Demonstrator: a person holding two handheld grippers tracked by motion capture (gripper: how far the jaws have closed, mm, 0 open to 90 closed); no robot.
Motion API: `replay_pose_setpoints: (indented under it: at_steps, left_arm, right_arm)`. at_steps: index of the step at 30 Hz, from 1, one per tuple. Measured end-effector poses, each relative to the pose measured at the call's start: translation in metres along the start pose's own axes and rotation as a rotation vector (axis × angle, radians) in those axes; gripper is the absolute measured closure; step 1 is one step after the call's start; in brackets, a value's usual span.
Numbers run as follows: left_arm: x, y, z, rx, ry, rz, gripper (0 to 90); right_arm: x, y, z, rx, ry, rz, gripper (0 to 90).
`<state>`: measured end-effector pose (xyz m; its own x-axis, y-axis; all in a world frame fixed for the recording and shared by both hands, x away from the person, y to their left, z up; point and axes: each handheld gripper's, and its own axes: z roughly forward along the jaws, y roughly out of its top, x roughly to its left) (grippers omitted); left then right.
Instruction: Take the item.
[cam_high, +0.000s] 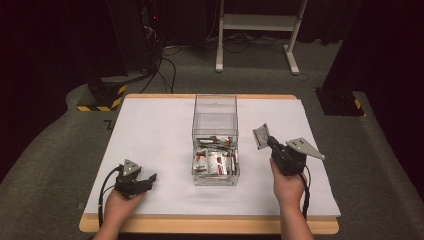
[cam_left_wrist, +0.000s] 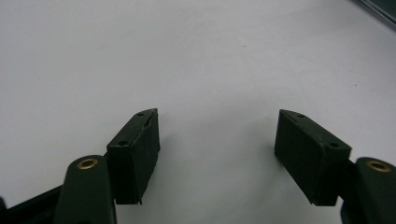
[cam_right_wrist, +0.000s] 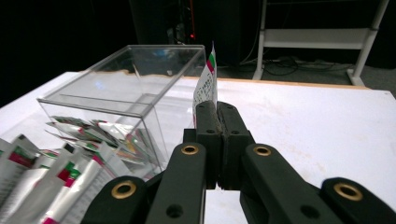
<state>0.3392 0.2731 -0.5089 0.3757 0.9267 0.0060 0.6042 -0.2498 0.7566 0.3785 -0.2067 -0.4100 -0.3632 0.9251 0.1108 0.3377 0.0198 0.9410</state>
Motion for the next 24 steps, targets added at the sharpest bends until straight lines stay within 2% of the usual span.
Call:
replay_pose_setpoints:
  at_steps: [15, 24]
  left_arm:
    - [0.000, 0.000, 0.000, 0.000, 0.000, -0.002, 31.2]
    - [0.000, 0.000, 0.000, 0.000, 0.001, 0.000, 31.2]
  right_arm:
    - [-0.013, -0.017, 0.020, 0.078, -0.046, 0.011, 89.6]
    - [-0.018, -0.026, 0.032, 0.125, -0.052, 0.024, 89.5]
